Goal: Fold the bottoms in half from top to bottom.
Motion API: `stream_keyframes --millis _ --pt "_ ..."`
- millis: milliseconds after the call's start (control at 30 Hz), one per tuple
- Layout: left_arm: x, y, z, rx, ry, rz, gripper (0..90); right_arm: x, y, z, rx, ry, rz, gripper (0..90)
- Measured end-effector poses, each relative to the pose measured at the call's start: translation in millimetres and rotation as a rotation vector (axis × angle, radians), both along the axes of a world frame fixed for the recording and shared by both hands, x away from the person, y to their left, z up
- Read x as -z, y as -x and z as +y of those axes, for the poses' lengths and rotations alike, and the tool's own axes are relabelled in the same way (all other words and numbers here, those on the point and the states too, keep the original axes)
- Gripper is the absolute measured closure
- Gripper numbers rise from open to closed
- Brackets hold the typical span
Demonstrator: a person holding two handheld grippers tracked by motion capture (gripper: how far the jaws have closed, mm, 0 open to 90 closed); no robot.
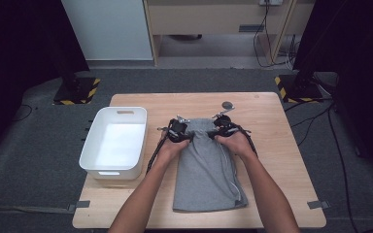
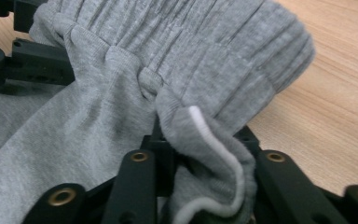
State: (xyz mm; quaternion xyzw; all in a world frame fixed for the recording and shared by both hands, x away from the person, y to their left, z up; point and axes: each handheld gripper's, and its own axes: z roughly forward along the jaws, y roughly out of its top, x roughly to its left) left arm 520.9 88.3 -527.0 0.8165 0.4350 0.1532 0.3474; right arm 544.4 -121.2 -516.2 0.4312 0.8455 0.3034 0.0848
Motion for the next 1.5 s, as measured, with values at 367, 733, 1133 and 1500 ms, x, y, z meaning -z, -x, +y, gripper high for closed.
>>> stream_keyframes --millis 367,733,1133,1500 --pt "-0.3 2.0 1.3 -0.007 0.011 0.007 74.0 -1.0 4.1 2.0 -0.013 0.007 -0.027 80.9" --pt "-6.7 5.5 2.1 -0.023 0.011 -0.019 79.5 -12.3 7.7 0.1 -0.022 0.0 -0.076 82.3" --pt "-21.7 6.6 4.0 -0.028 0.03 -0.056 80.4 -30.0 8.8 -2.7 -0.033 -0.009 -0.128 82.4" --pt "-46.9 2.4 7.3 -0.016 0.032 -0.098 80.8 -49.8 7.8 -2.7 -0.036 -0.025 -0.183 82.4"
